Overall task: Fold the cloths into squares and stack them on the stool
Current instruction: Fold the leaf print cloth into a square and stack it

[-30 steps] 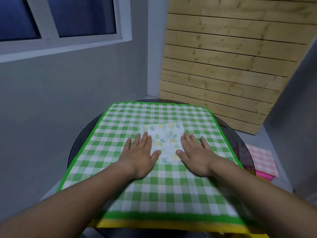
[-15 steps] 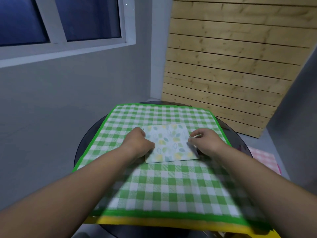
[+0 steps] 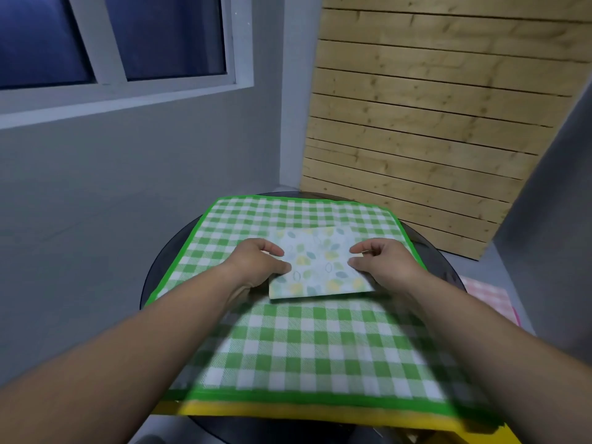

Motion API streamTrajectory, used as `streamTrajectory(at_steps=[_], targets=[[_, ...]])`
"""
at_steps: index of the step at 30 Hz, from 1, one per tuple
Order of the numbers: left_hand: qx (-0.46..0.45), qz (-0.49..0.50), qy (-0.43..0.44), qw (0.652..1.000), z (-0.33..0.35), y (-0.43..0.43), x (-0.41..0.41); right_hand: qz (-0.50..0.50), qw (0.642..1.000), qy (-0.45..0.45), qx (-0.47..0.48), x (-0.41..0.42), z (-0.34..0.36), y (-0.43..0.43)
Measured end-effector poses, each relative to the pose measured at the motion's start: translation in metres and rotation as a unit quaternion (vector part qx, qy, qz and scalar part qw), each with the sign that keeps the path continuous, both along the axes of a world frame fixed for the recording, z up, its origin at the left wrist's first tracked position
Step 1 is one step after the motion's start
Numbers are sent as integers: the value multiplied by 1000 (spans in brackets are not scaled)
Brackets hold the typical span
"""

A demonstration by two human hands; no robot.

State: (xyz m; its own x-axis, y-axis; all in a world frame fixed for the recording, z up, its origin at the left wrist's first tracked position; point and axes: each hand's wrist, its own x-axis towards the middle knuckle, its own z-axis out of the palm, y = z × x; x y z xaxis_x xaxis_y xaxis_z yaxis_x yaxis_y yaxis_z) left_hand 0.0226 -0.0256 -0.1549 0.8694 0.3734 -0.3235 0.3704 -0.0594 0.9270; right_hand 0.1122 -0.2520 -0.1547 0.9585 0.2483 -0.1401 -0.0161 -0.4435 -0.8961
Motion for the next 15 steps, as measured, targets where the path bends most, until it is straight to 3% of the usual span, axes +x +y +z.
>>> streamTrajectory(at_steps=[9,15], targets=[[33,-65,-130,989,26,-60,-6,-75,988,-86,105,-45,27,-80],[-4,-128,-180,975,35,-144,15,-135,977,-72,148,-53,41,-170]])
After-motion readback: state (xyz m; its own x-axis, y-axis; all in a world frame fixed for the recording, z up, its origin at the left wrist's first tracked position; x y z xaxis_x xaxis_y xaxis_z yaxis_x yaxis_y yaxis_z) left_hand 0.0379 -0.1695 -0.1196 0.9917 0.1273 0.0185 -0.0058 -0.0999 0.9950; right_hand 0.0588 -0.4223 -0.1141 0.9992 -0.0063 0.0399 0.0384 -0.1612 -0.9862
